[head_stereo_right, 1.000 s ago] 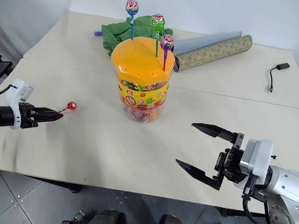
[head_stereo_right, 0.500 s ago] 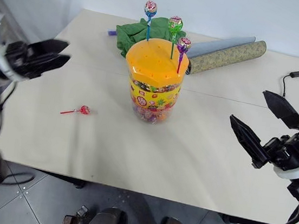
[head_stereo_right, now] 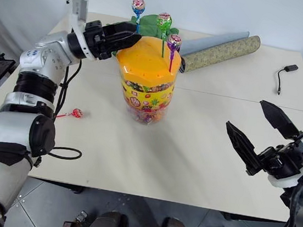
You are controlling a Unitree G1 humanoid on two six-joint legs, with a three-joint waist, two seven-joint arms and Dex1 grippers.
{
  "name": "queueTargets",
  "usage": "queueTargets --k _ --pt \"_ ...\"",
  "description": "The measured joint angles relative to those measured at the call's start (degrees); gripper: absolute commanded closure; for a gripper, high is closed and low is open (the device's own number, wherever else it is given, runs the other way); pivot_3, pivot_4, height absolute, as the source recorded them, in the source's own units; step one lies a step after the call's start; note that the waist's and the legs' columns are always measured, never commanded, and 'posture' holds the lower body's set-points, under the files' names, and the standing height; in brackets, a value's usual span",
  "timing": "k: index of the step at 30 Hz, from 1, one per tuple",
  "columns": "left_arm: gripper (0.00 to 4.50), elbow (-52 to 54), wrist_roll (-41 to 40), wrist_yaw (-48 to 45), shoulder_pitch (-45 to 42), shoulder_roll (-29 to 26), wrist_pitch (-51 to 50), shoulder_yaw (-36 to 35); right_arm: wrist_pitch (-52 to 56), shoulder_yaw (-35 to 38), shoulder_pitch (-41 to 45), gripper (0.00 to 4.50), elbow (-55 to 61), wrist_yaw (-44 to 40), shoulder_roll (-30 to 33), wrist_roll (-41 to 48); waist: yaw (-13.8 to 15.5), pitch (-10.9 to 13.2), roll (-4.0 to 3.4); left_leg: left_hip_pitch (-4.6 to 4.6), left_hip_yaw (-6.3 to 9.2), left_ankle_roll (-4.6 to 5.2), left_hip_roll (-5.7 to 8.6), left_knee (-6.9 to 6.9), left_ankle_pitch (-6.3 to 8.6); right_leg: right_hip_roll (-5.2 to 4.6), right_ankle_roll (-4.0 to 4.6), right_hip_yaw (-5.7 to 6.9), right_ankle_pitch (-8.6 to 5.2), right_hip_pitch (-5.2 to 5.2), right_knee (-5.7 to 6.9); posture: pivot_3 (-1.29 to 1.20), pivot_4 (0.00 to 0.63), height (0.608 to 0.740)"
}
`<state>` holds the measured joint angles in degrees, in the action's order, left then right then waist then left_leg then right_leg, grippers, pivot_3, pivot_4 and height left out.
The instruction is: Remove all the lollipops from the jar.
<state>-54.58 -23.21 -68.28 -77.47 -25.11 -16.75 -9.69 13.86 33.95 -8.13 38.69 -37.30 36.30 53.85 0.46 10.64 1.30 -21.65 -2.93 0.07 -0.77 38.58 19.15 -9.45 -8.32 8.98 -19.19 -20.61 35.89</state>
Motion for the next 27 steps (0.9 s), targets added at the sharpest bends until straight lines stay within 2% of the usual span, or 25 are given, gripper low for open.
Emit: queueTargets --k 5,9,12,15,17,21,23,27 --pt "4.38 -2.3 0.0 0.6 -1.4 0.6 0.7 -0.8 0.0 -0.2 -0.5 0.00 1.0 1.3 -0.5 0.0 0.4 0.0 0.00 0.00 0.00 0.00 0.00 0.02 0.00 0.00 0.00 0.00 0.00 0.00 0.00 0.00 0.150 0.740" --pt "4.48 -2.8 0.0 1.2 -1.5 0.7 1.0 -1.8 0.0 -1.0 -0.8 0.00 1.8 1.8 -0.8 -0.5 0.7 0.0 0.00 -0.01 -0.01 0.01 0.00 0.05 0.00 0.00 0.00 -0.01 0.00 0.01 0.00 0.00 0.150 0.740" --pt "4.48 -3.8 -2.8 2.0 -2.1 0.3 -0.9 -5.9 0.0 -2.5 -0.5 0.00 1.7 1.9 -1.0 -0.6 0.7 0.0 0.00 -0.03 0.01 0.01 -0.01 0.06 0.01 0.00 0.00 0.00 0.00 0.00 0.00 0.00 0.150 0.740" --pt "4.48 -3.4 -6.7 2.4 -2.2 -5.2 -6.7 -10.7 0.0 -4.4 1.2 0.00 1.5 1.3 -1.0 -0.7 -0.4 0.0 -0.01 -0.01 0.00 0.00 -0.04 -0.03 0.00 0.01 0.00 -0.01 0.00 -0.07 0.02 0.00 0.150 0.740" --pt "4.48 -0.7 -6.4 2.6 0.0 -10.3 -8.9 -10.7 0.0 -5.8 2.6 0.00 0.5 0.1 -0.9 -0.7 -1.1 0.0 -0.03 0.22 -0.01 -0.01 -0.04 -0.25 -0.01 0.02 0.00 -0.05 0.00 -0.04 0.06 0.00 0.150 0.740" --pt "4.48 6.4 -2.0 4.9 13.7 -20.8 -12.2 -8.6 0.0 -10.1 7.4 0.00 -2.9 -3.6 -0.2 -1.4 -1.8 0.0 -0.11 0.44 0.14 -0.02 -0.06 -0.39 -0.01 0.02 0.00 -0.12 0.00 0.05 0.08 0.00 0.150 0.740" --pt "4.48 10.6 -0.7 6.0 23.0 -24.4 -15.1 -8.0 0.0 -12.2 8.7 0.00 -4.5 -5.9 0.3 -2.5 -2.0 0.0 -0.10 0.36 0.31 -0.03 -0.07 -0.38 -0.01 0.02 0.00 -0.10 0.00 0.02 0.09 0.00 0.150 0.740" --pt "4.48 25.9 0.8 5.0 45.5 -30.9 -19.9 -7.3 0.0 -16.1 10.0 0.00 -7.0 -12.0 2.3 -4.8 -1.7 0.0 -0.07 0.31 0.52 -0.02 -0.03 -0.37 0.01 0.00 0.00 -0.19 0.00 0.03 0.07 0.00 0.150 0.740"
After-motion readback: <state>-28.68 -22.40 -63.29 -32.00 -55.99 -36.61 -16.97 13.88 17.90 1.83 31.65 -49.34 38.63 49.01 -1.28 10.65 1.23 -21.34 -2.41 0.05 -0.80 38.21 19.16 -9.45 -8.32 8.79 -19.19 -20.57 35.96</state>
